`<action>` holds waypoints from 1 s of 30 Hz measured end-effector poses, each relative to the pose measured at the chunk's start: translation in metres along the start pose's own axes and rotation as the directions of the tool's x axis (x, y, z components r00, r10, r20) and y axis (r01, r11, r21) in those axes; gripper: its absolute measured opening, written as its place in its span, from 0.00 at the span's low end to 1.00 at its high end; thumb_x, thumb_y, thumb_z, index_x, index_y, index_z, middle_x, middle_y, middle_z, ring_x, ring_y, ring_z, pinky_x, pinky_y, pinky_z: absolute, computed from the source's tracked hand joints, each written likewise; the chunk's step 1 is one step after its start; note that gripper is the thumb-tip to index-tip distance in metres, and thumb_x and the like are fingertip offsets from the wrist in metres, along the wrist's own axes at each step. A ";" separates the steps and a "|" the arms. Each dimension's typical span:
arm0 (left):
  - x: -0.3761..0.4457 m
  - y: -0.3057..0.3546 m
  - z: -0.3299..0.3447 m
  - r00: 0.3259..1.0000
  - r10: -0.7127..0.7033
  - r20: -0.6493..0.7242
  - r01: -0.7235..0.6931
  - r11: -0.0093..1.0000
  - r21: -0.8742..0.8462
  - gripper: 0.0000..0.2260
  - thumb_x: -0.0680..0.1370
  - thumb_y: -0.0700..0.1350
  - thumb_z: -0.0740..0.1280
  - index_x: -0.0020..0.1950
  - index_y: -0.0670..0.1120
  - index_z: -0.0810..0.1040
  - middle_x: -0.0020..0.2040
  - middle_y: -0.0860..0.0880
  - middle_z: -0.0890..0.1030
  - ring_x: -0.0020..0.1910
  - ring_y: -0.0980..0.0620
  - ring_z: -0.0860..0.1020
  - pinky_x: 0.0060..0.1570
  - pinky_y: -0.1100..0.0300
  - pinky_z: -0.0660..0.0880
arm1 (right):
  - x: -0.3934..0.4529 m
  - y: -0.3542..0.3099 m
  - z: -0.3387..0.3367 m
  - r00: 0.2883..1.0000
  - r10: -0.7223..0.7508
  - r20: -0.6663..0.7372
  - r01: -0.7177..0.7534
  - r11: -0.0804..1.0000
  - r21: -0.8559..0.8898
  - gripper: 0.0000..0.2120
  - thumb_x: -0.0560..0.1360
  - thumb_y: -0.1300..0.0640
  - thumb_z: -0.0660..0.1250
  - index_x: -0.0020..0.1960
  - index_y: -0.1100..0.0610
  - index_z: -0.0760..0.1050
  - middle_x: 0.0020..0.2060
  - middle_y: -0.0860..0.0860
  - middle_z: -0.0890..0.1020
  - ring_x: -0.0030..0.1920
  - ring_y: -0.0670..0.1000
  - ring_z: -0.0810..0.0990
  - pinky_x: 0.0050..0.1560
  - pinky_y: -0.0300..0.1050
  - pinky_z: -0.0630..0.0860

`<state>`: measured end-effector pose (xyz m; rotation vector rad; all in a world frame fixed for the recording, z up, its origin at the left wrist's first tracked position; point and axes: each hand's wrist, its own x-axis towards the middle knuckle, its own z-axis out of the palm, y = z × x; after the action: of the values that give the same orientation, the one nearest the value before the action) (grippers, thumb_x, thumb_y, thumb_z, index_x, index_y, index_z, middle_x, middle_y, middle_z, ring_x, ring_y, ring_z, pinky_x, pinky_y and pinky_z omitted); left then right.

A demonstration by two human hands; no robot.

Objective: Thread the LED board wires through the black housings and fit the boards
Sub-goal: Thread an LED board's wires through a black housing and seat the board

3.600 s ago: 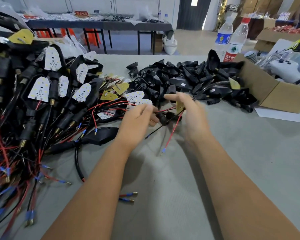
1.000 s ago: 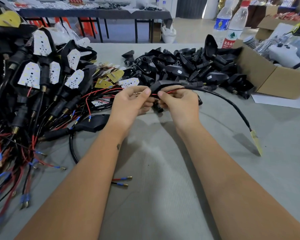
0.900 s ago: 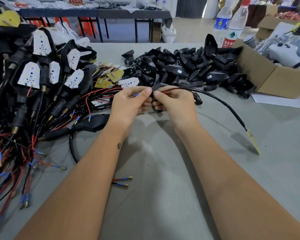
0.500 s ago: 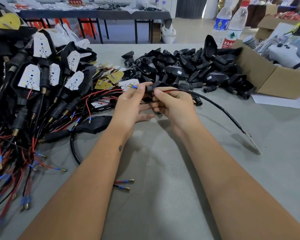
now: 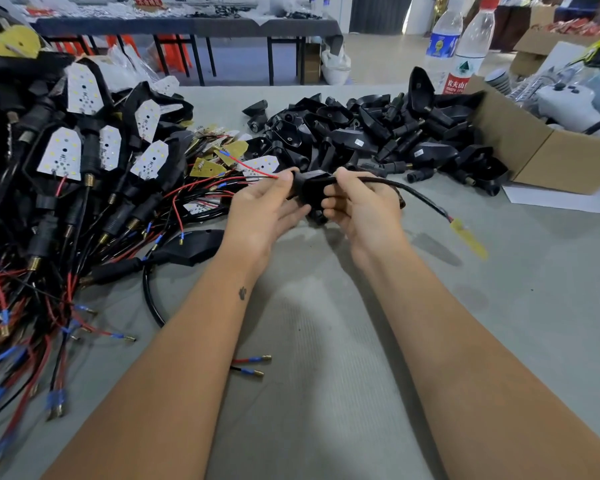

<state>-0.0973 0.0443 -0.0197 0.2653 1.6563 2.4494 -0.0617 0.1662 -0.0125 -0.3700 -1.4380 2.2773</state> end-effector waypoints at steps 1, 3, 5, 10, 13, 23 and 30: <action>-0.001 -0.001 0.001 1.000 -0.011 0.015 0.011 1.000 0.019 0.07 0.83 0.43 0.62 0.50 0.43 0.79 0.27 0.55 0.79 0.28 0.60 0.79 0.47 0.58 0.82 | 0.000 0.001 0.000 1.000 -0.016 -0.002 0.016 0.999 -0.037 0.08 0.78 0.61 0.66 0.40 0.59 0.76 0.29 0.52 0.78 0.27 0.47 0.75 0.28 0.37 0.73; 0.000 0.000 0.001 0.999 -0.035 0.023 0.034 0.998 0.046 0.07 0.82 0.44 0.63 0.52 0.45 0.80 0.30 0.55 0.81 0.32 0.58 0.81 0.46 0.58 0.82 | 0.000 0.002 -0.002 0.999 -0.036 -0.007 0.035 0.994 -0.099 0.09 0.77 0.60 0.69 0.38 0.58 0.76 0.27 0.50 0.78 0.27 0.47 0.74 0.28 0.37 0.72; 0.001 0.001 -0.001 0.999 -0.045 0.031 0.043 0.998 0.054 0.07 0.82 0.46 0.63 0.53 0.49 0.81 0.34 0.55 0.83 0.39 0.54 0.84 0.46 0.56 0.83 | 0.001 0.000 -0.004 0.999 -0.037 0.002 0.037 0.989 -0.141 0.09 0.75 0.59 0.71 0.37 0.57 0.77 0.27 0.49 0.78 0.27 0.47 0.74 0.28 0.38 0.72; 0.002 0.003 -0.002 0.996 0.025 -0.083 -0.027 0.999 -0.018 0.09 0.83 0.46 0.61 0.48 0.47 0.80 0.34 0.52 0.81 0.40 0.49 0.84 0.43 0.56 0.82 | 0.002 -0.005 -0.005 0.996 0.086 -0.007 -0.084 0.985 0.149 0.07 0.77 0.60 0.68 0.41 0.58 0.76 0.27 0.50 0.79 0.26 0.46 0.75 0.28 0.36 0.73; 0.004 0.005 -0.006 0.987 0.037 -0.157 -0.053 0.994 -0.099 0.09 0.84 0.46 0.60 0.48 0.46 0.78 0.35 0.52 0.83 0.40 0.52 0.85 0.43 0.59 0.82 | 0.003 -0.008 -0.009 0.989 0.145 -0.019 -0.128 0.922 0.367 0.08 0.80 0.58 0.64 0.42 0.60 0.74 0.29 0.51 0.81 0.28 0.46 0.79 0.32 0.36 0.77; 0.004 0.002 0.000 0.997 -0.007 -0.077 -0.002 0.994 -0.113 0.12 0.83 0.48 0.60 0.52 0.42 0.78 0.45 0.45 0.86 0.48 0.47 0.85 0.46 0.57 0.82 | 0.003 -0.001 -0.006 1.000 0.004 0.001 -0.004 0.991 -0.133 0.09 0.76 0.57 0.71 0.40 0.59 0.76 0.27 0.50 0.75 0.26 0.47 0.74 0.30 0.39 0.73; 0.004 0.009 -0.006 0.959 0.055 -0.280 -0.095 0.986 -0.133 0.14 0.84 0.48 0.59 0.44 0.42 0.74 0.37 0.49 0.85 0.43 0.49 0.85 0.41 0.59 0.81 | 0.005 -0.006 -0.009 0.989 0.083 -0.124 -0.057 0.977 0.203 0.16 0.75 0.69 0.67 0.57 0.56 0.65 0.38 0.55 0.78 0.32 0.51 0.79 0.34 0.40 0.77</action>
<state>-0.1028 0.0361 -0.0136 -0.0360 1.5792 2.7545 -0.0607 0.1782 -0.0110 -0.5057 -1.1368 2.3779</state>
